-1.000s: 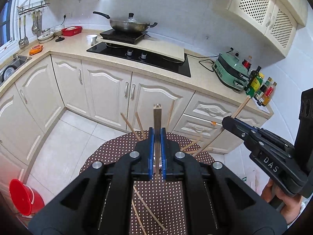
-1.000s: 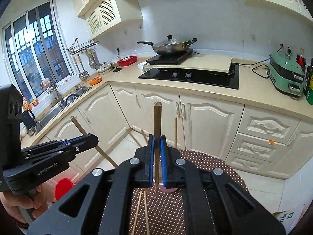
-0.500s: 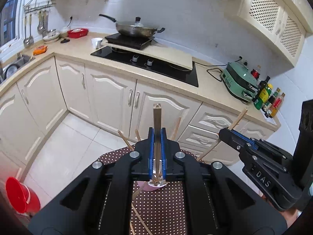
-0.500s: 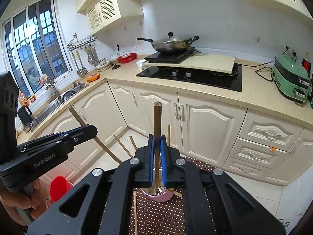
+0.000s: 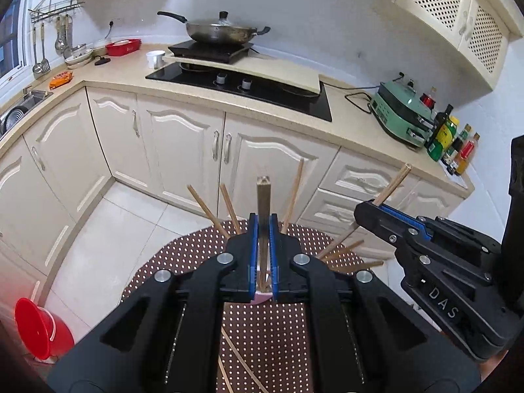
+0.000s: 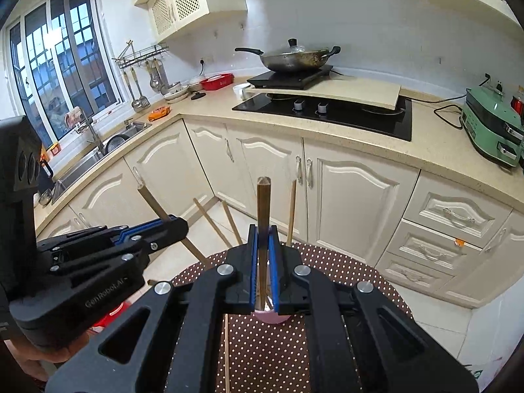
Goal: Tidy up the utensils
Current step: 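Raise the held chopsticks upright and lower them into the pink cup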
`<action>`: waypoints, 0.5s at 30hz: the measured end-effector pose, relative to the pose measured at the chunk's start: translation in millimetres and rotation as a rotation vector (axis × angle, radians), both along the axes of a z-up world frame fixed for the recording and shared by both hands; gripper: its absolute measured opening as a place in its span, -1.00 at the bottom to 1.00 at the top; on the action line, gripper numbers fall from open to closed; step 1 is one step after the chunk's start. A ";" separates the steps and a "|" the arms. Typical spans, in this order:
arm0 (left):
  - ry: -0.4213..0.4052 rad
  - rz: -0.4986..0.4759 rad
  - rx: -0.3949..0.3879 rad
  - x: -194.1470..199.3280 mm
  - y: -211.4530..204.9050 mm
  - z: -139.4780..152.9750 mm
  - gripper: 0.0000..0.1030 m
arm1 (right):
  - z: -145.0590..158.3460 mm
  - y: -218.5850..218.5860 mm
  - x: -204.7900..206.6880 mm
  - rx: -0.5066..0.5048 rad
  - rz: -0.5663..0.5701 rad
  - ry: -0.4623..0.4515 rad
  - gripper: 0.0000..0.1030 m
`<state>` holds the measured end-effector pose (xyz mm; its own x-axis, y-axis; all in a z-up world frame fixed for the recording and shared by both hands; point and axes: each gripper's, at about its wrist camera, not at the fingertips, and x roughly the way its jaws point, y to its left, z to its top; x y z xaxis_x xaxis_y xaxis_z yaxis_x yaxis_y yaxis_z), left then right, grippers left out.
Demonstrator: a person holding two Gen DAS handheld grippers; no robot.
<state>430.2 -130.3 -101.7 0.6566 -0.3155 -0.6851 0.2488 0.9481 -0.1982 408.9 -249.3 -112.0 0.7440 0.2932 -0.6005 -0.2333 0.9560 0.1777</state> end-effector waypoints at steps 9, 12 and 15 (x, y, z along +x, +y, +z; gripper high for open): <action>0.052 -0.018 0.013 -9.0 3.8 -15.8 -0.86 | -12.5 10.9 -9.1 -0.040 0.001 0.032 -0.89; 0.069 -0.020 0.018 -11.7 5.2 -21.2 -0.86 | -17.9 13.4 -11.1 -0.057 0.000 0.037 -0.89; 0.094 -0.023 0.025 -12.7 5.7 -27.3 -0.85 | -24.1 15.0 -11.0 -0.066 -0.002 0.051 -0.89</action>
